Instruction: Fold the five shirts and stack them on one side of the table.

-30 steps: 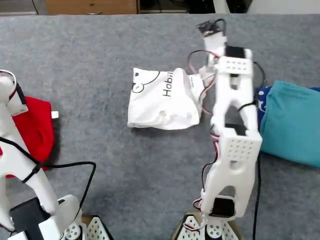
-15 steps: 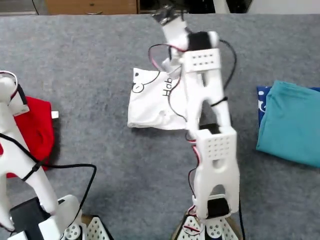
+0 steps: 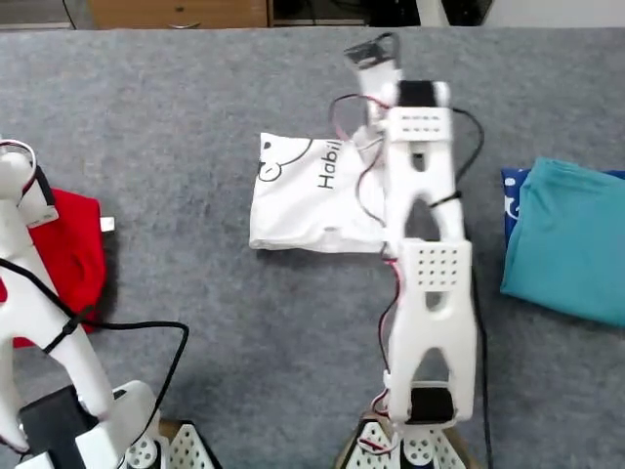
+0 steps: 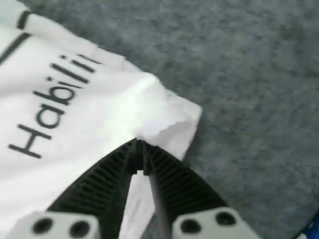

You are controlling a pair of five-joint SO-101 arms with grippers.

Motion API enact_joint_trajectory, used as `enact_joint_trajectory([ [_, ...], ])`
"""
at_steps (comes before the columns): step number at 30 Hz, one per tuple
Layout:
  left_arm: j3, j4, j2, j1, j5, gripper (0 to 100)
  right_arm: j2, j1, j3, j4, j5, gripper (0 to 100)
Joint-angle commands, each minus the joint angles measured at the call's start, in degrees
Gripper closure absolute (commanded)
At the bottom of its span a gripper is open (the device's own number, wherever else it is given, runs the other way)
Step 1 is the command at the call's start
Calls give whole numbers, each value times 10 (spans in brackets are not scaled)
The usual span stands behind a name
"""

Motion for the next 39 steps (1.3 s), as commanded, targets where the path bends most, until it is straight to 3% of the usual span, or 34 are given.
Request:
enact_joint_trajectory([
  [1,-2,-11,-20,-4,-2,981,-7,30,-48,-4,26,995],
  [9,-2,-8,-20,-4,-2,981,-7,-19,-149,90,42,995],
  [13,-2,-7,-20,-5,-2,981,-2,-46,-167,79,42,995],
  [19,-4,-6,-21,-6,-2,981,80,10,-126,11,45,995],
  [24,-2,-6,-21,-6,-2,981,122,31,-175,12,46,995],
  [29,-3,-6,-21,-6,-2,981,121,-27,-285,49,46,995],
  [33,-4,-6,-21,-6,-2,981,75,-88,-265,53,44,995],
  [39,-2,-6,-21,-21,-2,981,73,-155,-264,-20,46,995],
])
